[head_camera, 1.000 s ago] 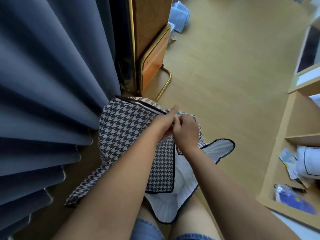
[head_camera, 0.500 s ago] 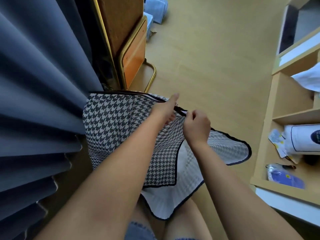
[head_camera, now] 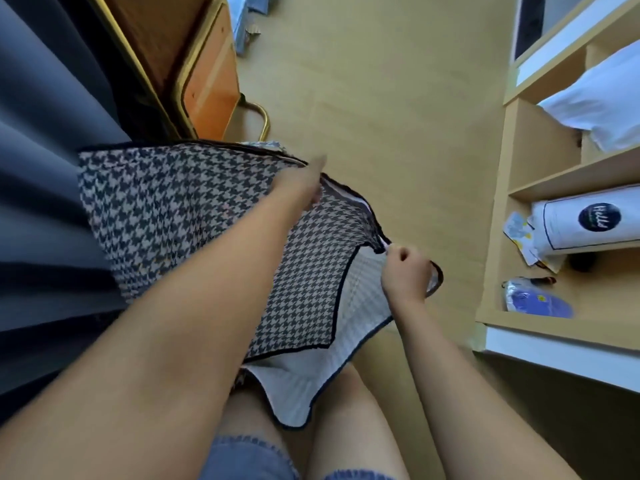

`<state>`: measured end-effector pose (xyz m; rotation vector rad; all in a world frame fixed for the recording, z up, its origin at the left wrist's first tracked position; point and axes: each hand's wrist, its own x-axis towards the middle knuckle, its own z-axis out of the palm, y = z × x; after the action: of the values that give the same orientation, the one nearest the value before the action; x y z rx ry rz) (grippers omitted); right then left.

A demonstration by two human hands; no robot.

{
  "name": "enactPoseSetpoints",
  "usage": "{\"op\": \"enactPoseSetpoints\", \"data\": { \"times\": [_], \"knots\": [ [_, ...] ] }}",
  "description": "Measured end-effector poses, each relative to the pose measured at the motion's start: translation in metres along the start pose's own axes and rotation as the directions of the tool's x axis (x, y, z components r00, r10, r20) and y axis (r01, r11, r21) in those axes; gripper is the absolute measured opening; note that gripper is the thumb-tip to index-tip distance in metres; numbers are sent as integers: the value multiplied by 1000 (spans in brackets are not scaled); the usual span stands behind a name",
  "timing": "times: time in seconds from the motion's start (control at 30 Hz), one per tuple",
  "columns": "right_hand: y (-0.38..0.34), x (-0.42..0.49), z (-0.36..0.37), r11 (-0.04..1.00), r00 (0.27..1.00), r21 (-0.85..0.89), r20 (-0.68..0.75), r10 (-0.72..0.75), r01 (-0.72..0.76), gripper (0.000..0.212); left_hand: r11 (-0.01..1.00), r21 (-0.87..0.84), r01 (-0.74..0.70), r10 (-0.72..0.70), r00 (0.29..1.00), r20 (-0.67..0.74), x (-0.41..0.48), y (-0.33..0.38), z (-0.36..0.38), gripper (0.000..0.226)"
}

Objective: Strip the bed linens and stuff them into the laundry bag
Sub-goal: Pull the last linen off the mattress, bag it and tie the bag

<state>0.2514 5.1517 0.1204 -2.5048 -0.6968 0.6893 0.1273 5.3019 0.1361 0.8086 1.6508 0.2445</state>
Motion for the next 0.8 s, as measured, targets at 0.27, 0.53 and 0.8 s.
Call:
{"op": "enactPoseSetpoints", "data": {
  "times": [0.27,0.53,0.8],
  "knots": [
    [2,14,-8,986,984,17,64,-166,165,36,944,324,-62,-9,977,214,-32,-44,113,41],
    [31,46,-24,949,993,295,56,100,-112,30,882,444,-160,157,987,44,-39,-26,149,36],
    [22,83,-46,912,970,354,198,144,-208,46,983,168,-76,87,995,-56,-36,-5,182,24]
  ]
}}
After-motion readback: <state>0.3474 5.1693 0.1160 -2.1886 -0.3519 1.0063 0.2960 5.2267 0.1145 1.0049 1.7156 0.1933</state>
